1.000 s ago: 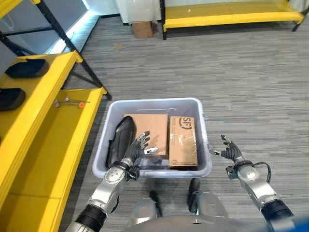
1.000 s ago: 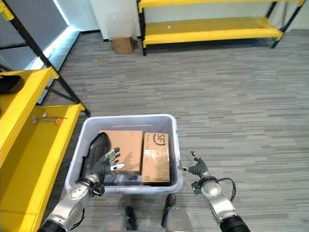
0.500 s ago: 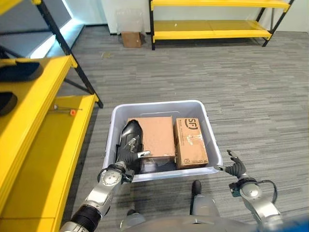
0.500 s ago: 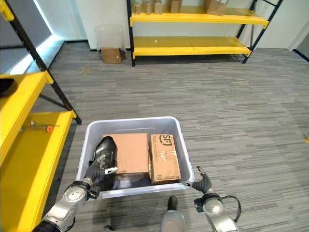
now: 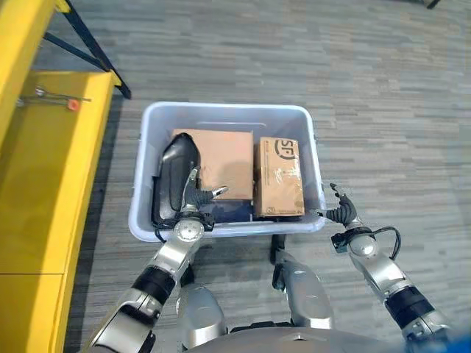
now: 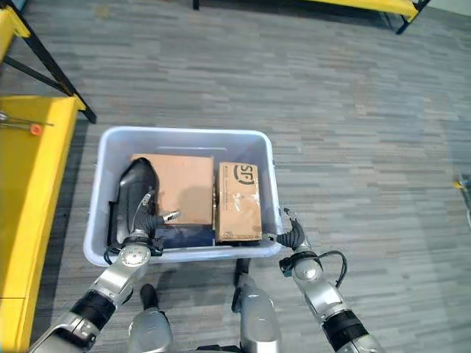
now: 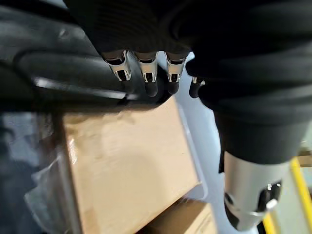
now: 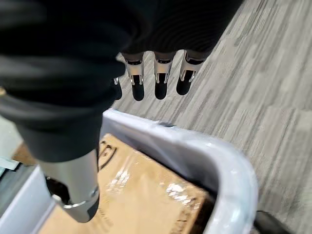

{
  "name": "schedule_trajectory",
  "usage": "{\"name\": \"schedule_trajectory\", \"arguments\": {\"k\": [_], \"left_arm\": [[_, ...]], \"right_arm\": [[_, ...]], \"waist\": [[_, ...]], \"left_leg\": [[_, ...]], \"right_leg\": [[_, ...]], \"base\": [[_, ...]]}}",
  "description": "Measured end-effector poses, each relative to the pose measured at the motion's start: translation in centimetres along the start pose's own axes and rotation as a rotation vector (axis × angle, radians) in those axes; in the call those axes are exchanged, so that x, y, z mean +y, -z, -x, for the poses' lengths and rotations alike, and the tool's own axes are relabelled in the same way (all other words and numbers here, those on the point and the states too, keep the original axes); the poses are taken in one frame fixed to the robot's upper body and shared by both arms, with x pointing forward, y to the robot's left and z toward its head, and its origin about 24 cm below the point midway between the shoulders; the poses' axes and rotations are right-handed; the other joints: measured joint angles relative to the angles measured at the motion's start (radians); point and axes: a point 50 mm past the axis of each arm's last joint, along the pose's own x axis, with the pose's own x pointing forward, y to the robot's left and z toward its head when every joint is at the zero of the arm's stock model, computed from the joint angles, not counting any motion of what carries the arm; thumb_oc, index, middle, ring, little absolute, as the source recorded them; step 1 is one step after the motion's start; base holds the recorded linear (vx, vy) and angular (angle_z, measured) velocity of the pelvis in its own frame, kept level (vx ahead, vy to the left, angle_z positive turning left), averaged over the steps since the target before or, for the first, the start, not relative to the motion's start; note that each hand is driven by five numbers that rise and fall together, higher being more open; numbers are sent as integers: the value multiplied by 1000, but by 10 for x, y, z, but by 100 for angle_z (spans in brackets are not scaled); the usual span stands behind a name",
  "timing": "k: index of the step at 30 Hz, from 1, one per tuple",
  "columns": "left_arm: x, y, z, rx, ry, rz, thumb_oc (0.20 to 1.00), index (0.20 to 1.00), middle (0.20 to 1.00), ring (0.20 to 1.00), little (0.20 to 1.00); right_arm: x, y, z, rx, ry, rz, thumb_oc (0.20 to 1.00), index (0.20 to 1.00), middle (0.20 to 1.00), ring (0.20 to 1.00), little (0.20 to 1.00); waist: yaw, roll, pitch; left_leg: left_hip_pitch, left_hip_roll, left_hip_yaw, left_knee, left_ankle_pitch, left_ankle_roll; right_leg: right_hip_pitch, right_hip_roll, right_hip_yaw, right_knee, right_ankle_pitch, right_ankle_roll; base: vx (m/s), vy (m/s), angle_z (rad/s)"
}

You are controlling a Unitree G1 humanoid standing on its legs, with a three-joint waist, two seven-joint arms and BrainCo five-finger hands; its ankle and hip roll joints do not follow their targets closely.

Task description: Move parts from the plastic box to the shelf.

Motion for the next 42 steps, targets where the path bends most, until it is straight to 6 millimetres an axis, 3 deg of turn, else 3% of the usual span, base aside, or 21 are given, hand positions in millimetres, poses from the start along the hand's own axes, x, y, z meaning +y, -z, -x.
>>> {"name": "schedule_trajectory", "arguments": {"k": [3, 8, 14, 16, 20, 23, 26, 28, 32, 36, 40, 42], "left_arm": [[1, -11, -14, 2, -89, -7, 1000, 1000, 1000, 1000, 1000], [1, -21, -24, 3, -207, -4, 1000, 1000, 1000, 1000, 1000], [27, -23, -34, 67, -538, 66, 1000, 1000, 1000, 1000, 1000], [44, -33, -31, -69, -750, -43, 1000, 1000, 1000, 1000, 1000], [72, -57, -28, -385, -944, -201, 1000, 1000, 1000, 1000, 1000], [78, -68, -19, -584, -1028, -246, 1000, 1000, 1000, 1000, 1000], [75, -75, -10, -733, -1095, -249, 1000, 1000, 1000, 1000, 1000], [76, -81, -9, -756, -1106, -220, 1000, 1000, 1000, 1000, 1000], [74, -58, -19, -549, -975, -250, 1000, 1000, 1000, 1000, 1000], [47, -49, -25, -352, -757, -85, 1000, 1000, 1000, 1000, 1000], [27, -44, -22, -247, -680, 52, 1000, 1000, 1000, 1000, 1000], [27, -43, -23, -231, -662, 62, 1000, 1000, 1000, 1000, 1000]], "right_arm": [[1, -5, -4, -11, -4, -9, 1000, 1000, 1000, 1000, 1000], [-3, -3, -3, -11, -3, 24, 1000, 1000, 1000, 1000, 1000], [-7, -4, -4, -23, 7, 27, 1000, 1000, 1000, 1000, 1000], [-7, -2, -2, -27, 8, 14, 1000, 1000, 1000, 1000, 1000], [-7, 12, 6, -1, 3, 9, 1000, 1000, 1000, 1000, 1000], [-6, 21, 10, 14, 0, 7, 1000, 1000, 1000, 1000, 1000], [-6, 17, 9, -18, 2, -2, 1000, 1000, 1000, 1000, 1000], [-4, 14, 8, -33, 5, 1, 1000, 1000, 1000, 1000, 1000], [-2, 7, 3, -61, 13, 2, 1000, 1000, 1000, 1000, 1000], [-4, 9, 2, -49, 24, 3, 1000, 1000, 1000, 1000, 1000], [-4, 9, 1, -42, 19, 5, 1000, 1000, 1000, 1000, 1000], [-4, 9, 1, -34, 15, 8, 1000, 1000, 1000, 1000, 1000]], "waist": [[-14, -22, 57], [-41, -42, 78], [-74, -44, 82], [-74, -47, 83], [-63, -48, 81], [-58, -48, 81], [-43, -47, 80], [-30, -47, 80], [-16, -48, 79], [-42, -49, 79], [-42, -50, 79], [-45, -52, 79]], "left_leg": [[-27, 18, 0, 50, -18, -15], [-97, 33, 13, 124, -51, -19], [-180, 57, -3, 202, -79, -28], [-195, 63, -9, 209, -86, -22], [-213, 63, -25, 209, -87, -21], [-215, 54, -26, 205, -87, -21], [-214, 51, -29, 203, -86, -26], [-213, 49, -32, 194, -84, -27], [-251, 48, -41, 204, -84, -27], [-309, 34, -40, 238, -92, -17], [-320, 39, -49, 244, -94, -15], [-321, 41, -51, 244, -95, -12]], "right_leg": [[-24, 10, 11, 25, -5, -8], [-96, 15, 37, 62, -8, -14], [-157, 26, 41, 102, -17, -21], [-160, 26, 34, 105, -18, -22], [-164, 26, 25, 93, -20, -25], [-164, 17, 25, 87, -17, -20], [-164, 16, 25, 88, -14, -17], [-164, 15, 20, 89, -14, -18], [-198, 8, 11, 108, -31, -11], [-257, -7, 26, 131, -31, -8], [-266, -4, 21, 142, -38, -11], [-266, -2, 21, 141, -38, -11]], "base": [[-57, -35, -13], [-51, 7, -15], [-42, -53, -4], [-32, -81, 10], [-8, -10, 10], [-4, 11, 5], [-10, 11, 3], [-12, -5, 6], [3, 20, 7], [7, 44, -1], [16, -18, 2], [0, 0, 0]]}}
